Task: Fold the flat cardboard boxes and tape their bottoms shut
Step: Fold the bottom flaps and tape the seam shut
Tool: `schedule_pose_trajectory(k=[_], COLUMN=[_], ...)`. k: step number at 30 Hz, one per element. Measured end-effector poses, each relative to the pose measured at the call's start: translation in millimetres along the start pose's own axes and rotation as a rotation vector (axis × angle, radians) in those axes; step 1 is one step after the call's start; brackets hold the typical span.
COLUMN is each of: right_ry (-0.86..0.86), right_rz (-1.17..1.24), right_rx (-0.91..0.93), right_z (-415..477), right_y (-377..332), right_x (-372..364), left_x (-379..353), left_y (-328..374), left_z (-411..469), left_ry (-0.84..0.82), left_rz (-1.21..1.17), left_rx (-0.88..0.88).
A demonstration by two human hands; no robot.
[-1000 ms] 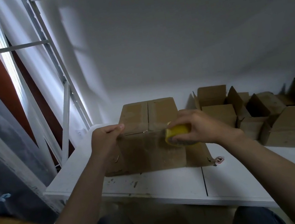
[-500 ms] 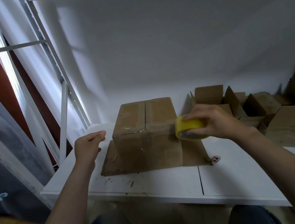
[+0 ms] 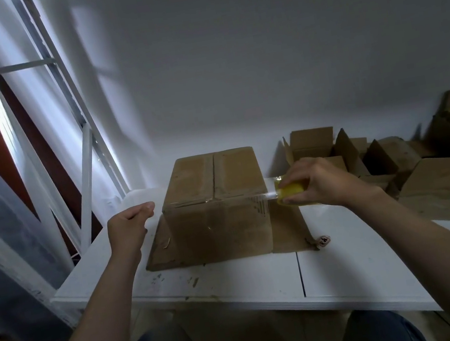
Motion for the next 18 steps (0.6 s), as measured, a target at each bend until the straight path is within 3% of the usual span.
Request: schedule_pose_trajectory(k=[18], right_ry=[-0.112], right_rz=[0.045], right_rx=[-0.091], right_z=[34], right_y=[22], right_x=[-57], left_x=[-15], left_y=[-59], left_z=[45], left_ry=[0.015], left_rz=[0.001], left_rx=[0.144])
Point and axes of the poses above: each hand's wrist, its own z-axis towards the middle knuckle, its own x-axis out of the back of the hand, y = z × x, the point moved 6 cm from there along z, towards the middle knuckle, and after that the axes turned 12 degrees about -z, right-handed, at the moved point
